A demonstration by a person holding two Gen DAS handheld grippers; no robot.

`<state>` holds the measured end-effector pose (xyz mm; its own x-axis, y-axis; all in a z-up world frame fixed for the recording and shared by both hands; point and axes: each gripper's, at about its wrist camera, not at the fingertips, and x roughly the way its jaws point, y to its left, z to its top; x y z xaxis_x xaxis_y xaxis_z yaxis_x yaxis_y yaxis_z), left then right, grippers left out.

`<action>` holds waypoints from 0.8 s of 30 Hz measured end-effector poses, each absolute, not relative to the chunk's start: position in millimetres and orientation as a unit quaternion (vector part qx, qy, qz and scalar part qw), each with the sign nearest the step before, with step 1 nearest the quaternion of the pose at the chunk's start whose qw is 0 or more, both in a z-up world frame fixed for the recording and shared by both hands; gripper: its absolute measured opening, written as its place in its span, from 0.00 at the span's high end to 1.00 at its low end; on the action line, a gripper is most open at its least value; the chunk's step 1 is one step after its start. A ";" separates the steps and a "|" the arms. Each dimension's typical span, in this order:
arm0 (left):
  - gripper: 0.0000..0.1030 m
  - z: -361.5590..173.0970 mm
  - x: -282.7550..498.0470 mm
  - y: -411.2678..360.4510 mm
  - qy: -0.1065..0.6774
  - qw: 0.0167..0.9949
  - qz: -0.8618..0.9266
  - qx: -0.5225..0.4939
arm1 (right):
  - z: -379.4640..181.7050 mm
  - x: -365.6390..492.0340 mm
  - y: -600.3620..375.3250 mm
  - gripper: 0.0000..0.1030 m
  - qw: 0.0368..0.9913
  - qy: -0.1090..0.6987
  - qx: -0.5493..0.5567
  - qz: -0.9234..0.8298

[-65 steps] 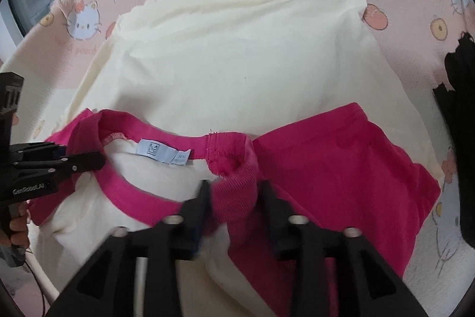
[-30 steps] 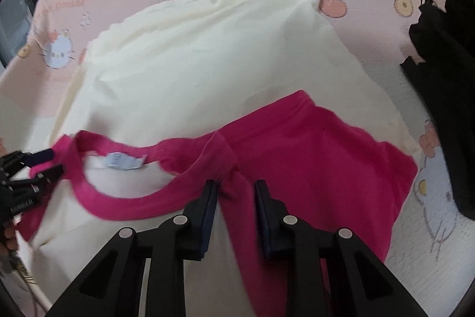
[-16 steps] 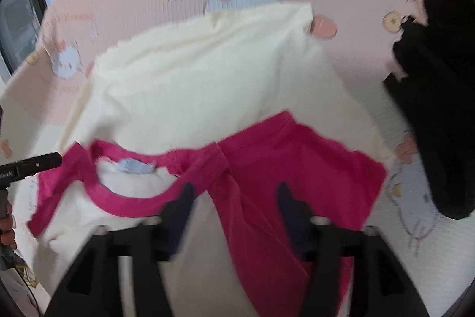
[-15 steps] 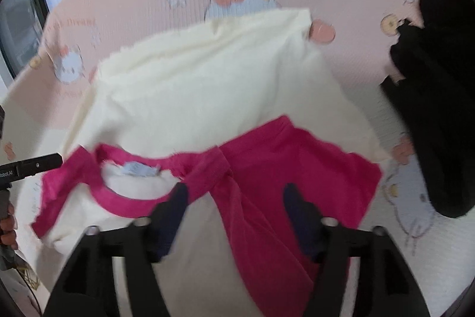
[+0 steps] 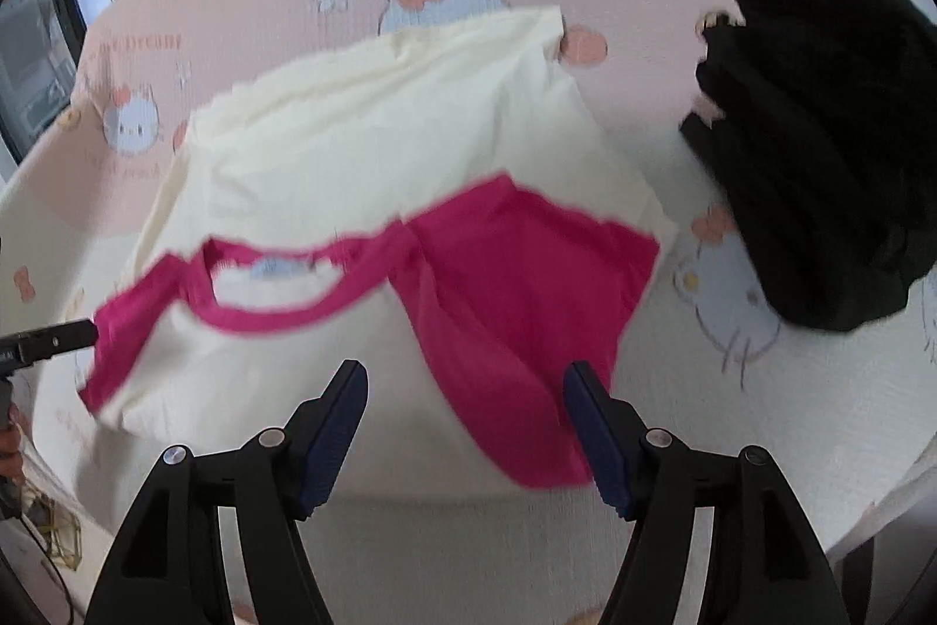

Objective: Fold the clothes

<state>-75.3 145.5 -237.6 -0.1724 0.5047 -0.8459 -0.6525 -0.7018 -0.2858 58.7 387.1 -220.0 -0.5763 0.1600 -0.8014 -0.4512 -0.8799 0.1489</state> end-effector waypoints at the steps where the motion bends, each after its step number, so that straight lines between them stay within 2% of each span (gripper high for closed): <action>1: 0.34 -239.7 -72.8 145.9 0.077 0.380 0.761 -0.520 | -224.0 61.7 387.1 0.33 0.177 0.174 -0.427 0.870; 7: 0.34 -251.5 -64.1 151.5 0.126 0.369 0.762 -0.518 | -239.7 67.6 391.2 0.33 0.187 0.170 -0.426 0.869; 11: 0.34 -258.5 -63.7 153.9 0.119 0.365 0.759 -0.526 | -244.1 61.9 392.8 0.34 0.182 0.164 -0.430 0.869; 12: 0.38 -259.8 -62.9 154.4 0.120 0.362 0.761 -0.525 | -245.2 60.0 392.7 0.35 0.180 0.162 -0.433 0.868; 13: 0.56 -260.9 -60.7 155.1 0.127 0.360 0.764 -0.521 | -246.3 58.1 392.7 0.55 0.178 0.160 -0.436 0.867; 14: 0.64 -262.0 -58.5 155.9 0.135 0.357 0.767 -0.516 | -247.5 56.2 392.6 0.76 0.176 0.158 -0.439 0.867; 15: 0.67 -263.4 -56.8 156.0 0.147 0.352 0.770 -0.512 | -248.6 54.4 392.3 0.76 0.174 0.156 -0.443 0.866; 19: 0.67 -274.9 -57.5 141.5 0.169 0.343 0.765 -0.518 | -249.5 53.1 386.2 0.77 0.185 0.137 -0.454 0.861; 21: 0.67 -277.1 -57.9 127.4 0.153 0.348 0.763 -0.523 | -255.9 55.0 390.9 0.78 0.192 0.159 -0.465 0.850; 24: 0.67 -275.9 -45.3 122.1 0.188 0.352 0.767 -0.502 | -260.5 57.9 394.8 0.79 0.200 0.171 -0.470 0.843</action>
